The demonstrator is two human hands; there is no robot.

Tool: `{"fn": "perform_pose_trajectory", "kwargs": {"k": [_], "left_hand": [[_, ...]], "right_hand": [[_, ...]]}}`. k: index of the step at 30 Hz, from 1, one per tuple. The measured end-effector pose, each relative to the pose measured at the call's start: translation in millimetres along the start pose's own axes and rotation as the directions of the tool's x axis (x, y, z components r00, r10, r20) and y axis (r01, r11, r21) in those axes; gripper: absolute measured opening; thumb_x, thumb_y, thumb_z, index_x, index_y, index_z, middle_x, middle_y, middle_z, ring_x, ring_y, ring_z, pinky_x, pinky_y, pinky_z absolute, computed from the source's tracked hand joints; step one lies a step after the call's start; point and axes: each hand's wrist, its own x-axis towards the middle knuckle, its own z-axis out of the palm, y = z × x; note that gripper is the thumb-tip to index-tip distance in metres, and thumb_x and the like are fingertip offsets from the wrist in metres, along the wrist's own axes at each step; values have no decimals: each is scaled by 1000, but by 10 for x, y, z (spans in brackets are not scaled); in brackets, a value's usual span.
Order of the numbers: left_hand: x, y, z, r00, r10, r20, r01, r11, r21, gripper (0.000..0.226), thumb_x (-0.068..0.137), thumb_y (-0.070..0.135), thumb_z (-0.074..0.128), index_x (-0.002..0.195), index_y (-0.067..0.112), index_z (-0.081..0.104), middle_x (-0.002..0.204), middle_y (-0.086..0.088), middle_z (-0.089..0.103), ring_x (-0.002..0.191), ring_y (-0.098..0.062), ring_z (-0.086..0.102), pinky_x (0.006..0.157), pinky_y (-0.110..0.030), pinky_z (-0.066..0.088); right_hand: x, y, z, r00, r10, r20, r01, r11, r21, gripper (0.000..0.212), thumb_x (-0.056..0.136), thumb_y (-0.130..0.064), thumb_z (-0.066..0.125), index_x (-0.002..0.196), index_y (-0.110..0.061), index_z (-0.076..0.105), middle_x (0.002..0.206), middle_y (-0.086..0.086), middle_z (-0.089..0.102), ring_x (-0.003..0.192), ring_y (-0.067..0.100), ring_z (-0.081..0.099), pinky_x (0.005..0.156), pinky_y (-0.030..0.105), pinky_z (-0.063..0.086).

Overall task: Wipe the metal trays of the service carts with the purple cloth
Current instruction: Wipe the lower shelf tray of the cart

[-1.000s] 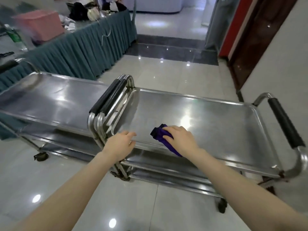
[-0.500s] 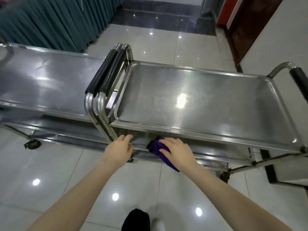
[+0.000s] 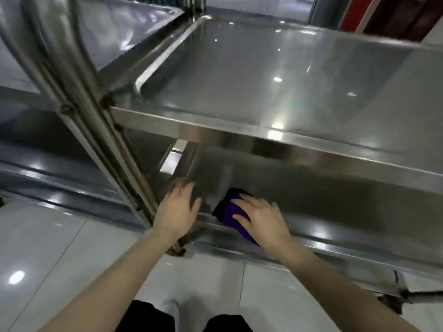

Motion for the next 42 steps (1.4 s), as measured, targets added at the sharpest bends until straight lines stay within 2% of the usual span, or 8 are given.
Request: {"fn": "perform_pose_trajectory", "kwargs": {"k": [5,10,19,22,27,31,37,42], "left_hand": [[240,-233,501,989,42,-145,-34,998,55,50,94,39,48,140,22,38,145,-6,35,133,-27,35,105,-43,41],[258,-222,627,973,-5,-231,3,1000,-10,53,95,39,47,142,18,37,141,-9,42,130,-29,38,102,-45,40],[256,-253,632,957,-2,-290,-8,999,-35,52,95,41,43,142,23,34,141,-2,40,131,-23,37,100,-42,41],[265,-232,624,952,-33,-303,5,996,-93,50,97,36,41,143,20,35,143,-6,40,133,-24,37,105,-41,37],[313,-191,587,938,-118,-326,37,969,-244,47,98,34,40,143,19,36,140,-11,45,127,-27,46,100,-40,41],[314,-202,579,936,-126,-329,29,958,-286,48,98,35,40,143,19,34,142,-9,43,130,-24,44,103,-37,40],[255,-253,594,934,-144,-326,-16,896,-443,52,93,52,39,142,39,27,155,3,20,144,-17,18,109,-32,23],[279,-269,532,939,-141,-313,-54,839,-542,53,95,49,37,145,37,25,155,7,24,144,-5,8,112,-27,13]], "right_hand": [[286,70,538,971,-84,-223,101,993,63,41,97,-41,50,136,-31,54,148,-6,45,135,16,43,107,38,31],[417,190,640,968,-107,-225,121,992,48,46,98,-48,43,143,-38,42,155,-10,33,141,12,31,110,38,25],[1772,836,269,957,246,-152,-241,969,50,49,102,-45,31,149,-30,33,159,-5,23,143,22,26,115,49,18],[1484,599,359,983,134,-124,-129,991,45,47,102,-46,33,148,-35,34,159,-10,23,143,19,26,115,46,19],[566,175,521,955,-280,-102,287,956,64,53,95,-59,27,144,-43,37,156,-16,29,141,9,28,112,36,25],[1093,231,494,973,-219,-76,225,972,74,49,99,-55,33,146,-44,32,158,-18,21,143,10,23,117,40,21],[2656,326,393,982,89,-164,-80,995,61,48,101,-45,34,145,-29,38,154,-2,33,137,28,37,108,57,27],[2220,-34,538,953,-251,-169,263,963,52,47,99,-46,38,143,-31,44,152,-5,39,136,21,40,108,51,34]]}}
